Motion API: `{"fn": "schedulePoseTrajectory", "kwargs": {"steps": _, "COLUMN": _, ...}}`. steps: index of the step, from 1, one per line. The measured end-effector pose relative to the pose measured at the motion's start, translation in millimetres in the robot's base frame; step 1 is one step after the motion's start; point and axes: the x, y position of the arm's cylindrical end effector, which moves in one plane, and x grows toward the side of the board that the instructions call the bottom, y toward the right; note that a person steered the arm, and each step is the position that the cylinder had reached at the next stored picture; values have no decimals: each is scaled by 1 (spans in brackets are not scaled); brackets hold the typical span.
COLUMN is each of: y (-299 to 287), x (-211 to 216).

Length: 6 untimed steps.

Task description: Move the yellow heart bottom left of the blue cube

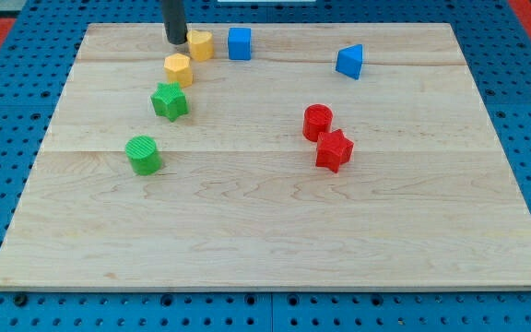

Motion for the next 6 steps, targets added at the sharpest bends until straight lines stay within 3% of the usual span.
{"fn": "schedulePoseTrajectory", "kwargs": {"steps": 2, "y": 89, "x": 34}}
{"fn": "schedulePoseTrajectory", "kwargs": {"steps": 4, "y": 45, "x": 75}}
{"fn": "schedulePoseTrajectory", "kwargs": {"steps": 5, "y": 91, "x": 107}}
{"fn": "schedulePoseTrajectory", "kwargs": {"steps": 6, "y": 115, "x": 85}}
